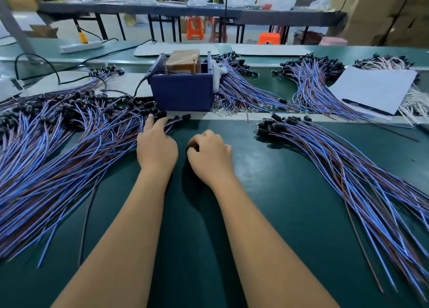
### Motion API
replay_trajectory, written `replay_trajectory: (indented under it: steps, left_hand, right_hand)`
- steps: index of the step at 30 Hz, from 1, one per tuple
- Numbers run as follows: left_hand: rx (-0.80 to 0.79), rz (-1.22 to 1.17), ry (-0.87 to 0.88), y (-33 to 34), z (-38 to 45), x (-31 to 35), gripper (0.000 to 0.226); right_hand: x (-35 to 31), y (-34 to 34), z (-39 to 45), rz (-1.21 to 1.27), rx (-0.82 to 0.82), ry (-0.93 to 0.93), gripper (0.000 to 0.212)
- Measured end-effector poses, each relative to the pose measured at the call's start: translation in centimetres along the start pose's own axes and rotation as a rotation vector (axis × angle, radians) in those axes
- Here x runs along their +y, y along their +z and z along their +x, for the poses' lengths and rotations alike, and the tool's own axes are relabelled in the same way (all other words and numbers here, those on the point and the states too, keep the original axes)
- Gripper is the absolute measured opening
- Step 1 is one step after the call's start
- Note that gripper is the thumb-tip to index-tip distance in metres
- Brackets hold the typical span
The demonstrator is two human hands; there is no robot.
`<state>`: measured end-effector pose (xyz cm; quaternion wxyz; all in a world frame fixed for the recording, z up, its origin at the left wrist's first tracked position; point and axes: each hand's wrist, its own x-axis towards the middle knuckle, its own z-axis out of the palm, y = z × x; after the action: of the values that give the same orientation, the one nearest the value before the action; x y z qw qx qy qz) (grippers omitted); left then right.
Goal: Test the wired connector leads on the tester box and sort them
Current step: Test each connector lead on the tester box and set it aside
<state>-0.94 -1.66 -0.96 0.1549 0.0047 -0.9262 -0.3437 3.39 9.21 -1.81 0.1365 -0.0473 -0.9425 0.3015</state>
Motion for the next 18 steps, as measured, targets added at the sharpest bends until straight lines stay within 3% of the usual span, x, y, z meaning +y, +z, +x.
replay_trajectory:
  steps: [2,7,18]
  left_hand:
    - [-0.075,0.097,-0.056,0.15,0.40,-0.08,0.056]
    - [0.005,0.116,-0.044,0.64,-0.06,-0.06,0.044]
    - [0.212,-0.214,-0.044,0.30,-0.21,-0.79,0.023]
  right_hand:
    - [-0.12,0.07,0.00,-0.004,0.007,0.004,0.020]
    - [-0.32,0.16,-0.07,-0.028,-0.004,0.016,0.017]
    - [-0.05,-0.17,-0.25,0.095,0.009,0.024,0.024]
